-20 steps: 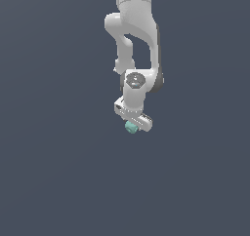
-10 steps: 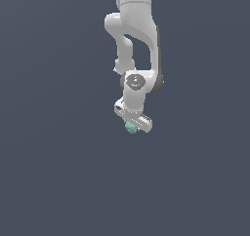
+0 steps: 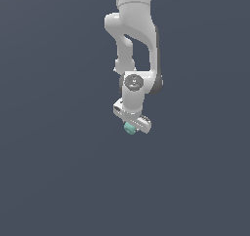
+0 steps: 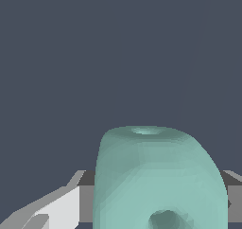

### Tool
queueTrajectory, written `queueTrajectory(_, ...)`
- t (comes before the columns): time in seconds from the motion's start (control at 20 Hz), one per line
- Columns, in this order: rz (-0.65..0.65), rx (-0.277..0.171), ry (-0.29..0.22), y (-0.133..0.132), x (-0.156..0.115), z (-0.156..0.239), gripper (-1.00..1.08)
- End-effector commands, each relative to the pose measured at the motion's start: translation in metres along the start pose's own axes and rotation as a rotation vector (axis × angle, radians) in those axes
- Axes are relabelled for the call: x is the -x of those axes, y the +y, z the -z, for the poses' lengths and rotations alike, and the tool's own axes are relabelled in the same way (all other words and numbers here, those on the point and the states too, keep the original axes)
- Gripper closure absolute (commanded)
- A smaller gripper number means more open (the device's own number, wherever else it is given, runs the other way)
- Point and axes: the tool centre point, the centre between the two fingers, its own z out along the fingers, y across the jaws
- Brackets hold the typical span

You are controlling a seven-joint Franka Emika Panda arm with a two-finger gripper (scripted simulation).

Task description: Pick up the object and move it to a goal position.

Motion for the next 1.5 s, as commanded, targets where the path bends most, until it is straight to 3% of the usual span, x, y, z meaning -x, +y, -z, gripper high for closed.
queueTrajectory(0.0,-0.002,0.000,0.000,0.004,-0.009,0.000,1.08)
queueTrajectory(1.45,-0.001,0.001,-0.001,0.073,-0.215,0.000,1.08)
